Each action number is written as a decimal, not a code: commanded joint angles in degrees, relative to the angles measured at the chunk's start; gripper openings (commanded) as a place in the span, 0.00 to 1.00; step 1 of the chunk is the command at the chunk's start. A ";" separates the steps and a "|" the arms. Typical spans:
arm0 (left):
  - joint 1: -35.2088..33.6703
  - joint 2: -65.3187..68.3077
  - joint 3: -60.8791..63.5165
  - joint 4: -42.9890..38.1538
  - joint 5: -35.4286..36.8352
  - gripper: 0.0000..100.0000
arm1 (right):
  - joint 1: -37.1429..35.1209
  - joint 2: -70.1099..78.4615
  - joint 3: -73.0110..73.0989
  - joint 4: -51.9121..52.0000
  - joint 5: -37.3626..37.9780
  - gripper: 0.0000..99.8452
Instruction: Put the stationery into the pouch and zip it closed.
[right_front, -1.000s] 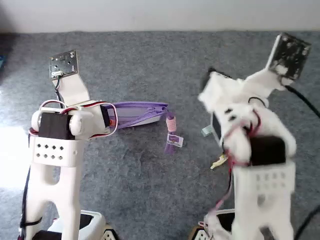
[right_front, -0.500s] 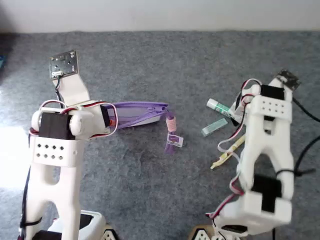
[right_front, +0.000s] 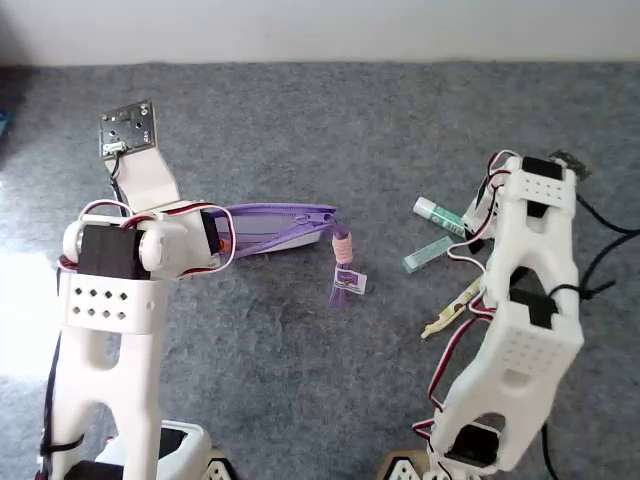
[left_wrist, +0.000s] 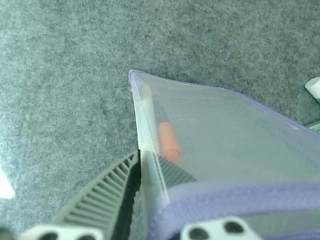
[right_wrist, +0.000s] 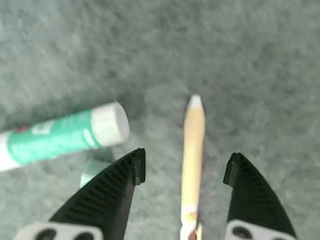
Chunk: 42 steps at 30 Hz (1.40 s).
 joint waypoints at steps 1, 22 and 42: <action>0.09 0.18 -2.42 -1.58 0.70 0.01 | 0.57 2.68 -5.98 1.01 0.62 0.26; 0.35 0.18 -2.42 -1.58 0.70 0.01 | 3.82 3.47 -18.90 22.02 11.78 0.01; 0.35 0.18 -2.33 -1.58 0.70 0.01 | -15.52 -53.32 3.69 25.01 21.45 0.01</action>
